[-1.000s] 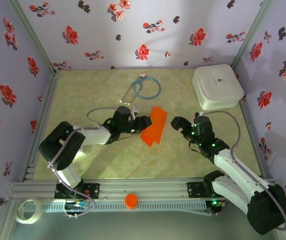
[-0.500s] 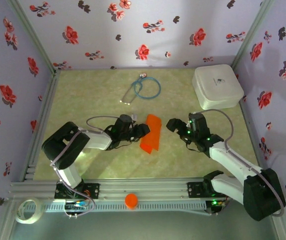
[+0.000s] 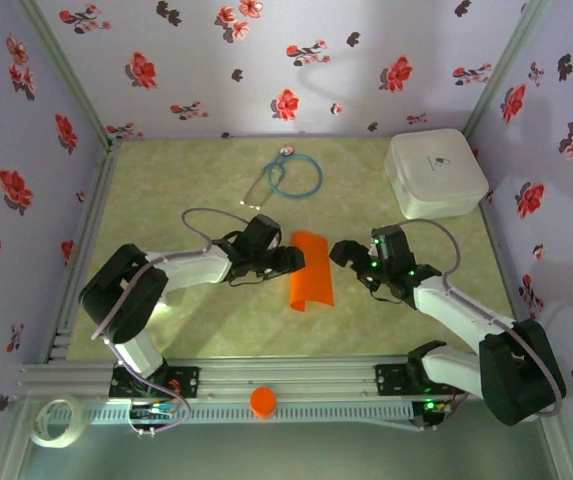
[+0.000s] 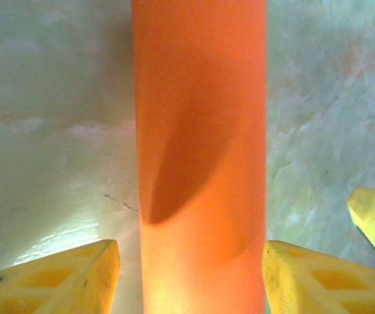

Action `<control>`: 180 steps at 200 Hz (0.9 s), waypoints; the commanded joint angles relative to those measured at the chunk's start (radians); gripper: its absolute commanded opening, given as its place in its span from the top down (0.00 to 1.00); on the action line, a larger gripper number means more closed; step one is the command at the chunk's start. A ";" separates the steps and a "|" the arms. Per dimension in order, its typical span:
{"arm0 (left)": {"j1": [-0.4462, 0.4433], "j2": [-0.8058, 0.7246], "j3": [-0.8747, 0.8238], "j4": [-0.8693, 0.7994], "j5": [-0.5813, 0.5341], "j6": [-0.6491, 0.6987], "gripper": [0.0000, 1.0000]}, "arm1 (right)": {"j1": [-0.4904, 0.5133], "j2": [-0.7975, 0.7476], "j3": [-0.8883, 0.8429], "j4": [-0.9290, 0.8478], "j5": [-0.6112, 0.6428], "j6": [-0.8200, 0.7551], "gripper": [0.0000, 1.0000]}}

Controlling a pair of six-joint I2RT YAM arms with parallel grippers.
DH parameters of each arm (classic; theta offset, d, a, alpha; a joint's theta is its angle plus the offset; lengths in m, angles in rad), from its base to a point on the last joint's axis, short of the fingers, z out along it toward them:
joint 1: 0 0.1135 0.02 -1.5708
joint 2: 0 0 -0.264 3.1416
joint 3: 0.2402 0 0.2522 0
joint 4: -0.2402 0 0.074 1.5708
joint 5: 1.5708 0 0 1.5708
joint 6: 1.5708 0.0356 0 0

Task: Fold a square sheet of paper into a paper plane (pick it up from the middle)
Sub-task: Fold the square sheet of paper at the center of the table.

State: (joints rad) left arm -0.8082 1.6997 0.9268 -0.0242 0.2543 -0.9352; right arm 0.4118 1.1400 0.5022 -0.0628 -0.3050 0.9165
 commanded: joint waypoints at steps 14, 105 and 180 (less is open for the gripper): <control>-0.001 0.048 0.055 -0.176 0.014 0.111 0.41 | -0.007 -0.005 0.026 0.021 -0.014 0.011 0.09; 0.015 0.039 0.022 -0.125 0.013 0.098 0.43 | 0.032 0.200 0.057 0.098 -0.130 0.026 0.40; 0.040 0.014 -0.021 -0.114 -0.001 0.091 0.44 | 0.109 0.375 0.121 0.148 -0.134 0.034 0.56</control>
State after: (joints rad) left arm -0.7803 1.7473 0.9318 -0.1303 0.2630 -0.8532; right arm 0.5056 1.4776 0.5850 0.0551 -0.4164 0.9455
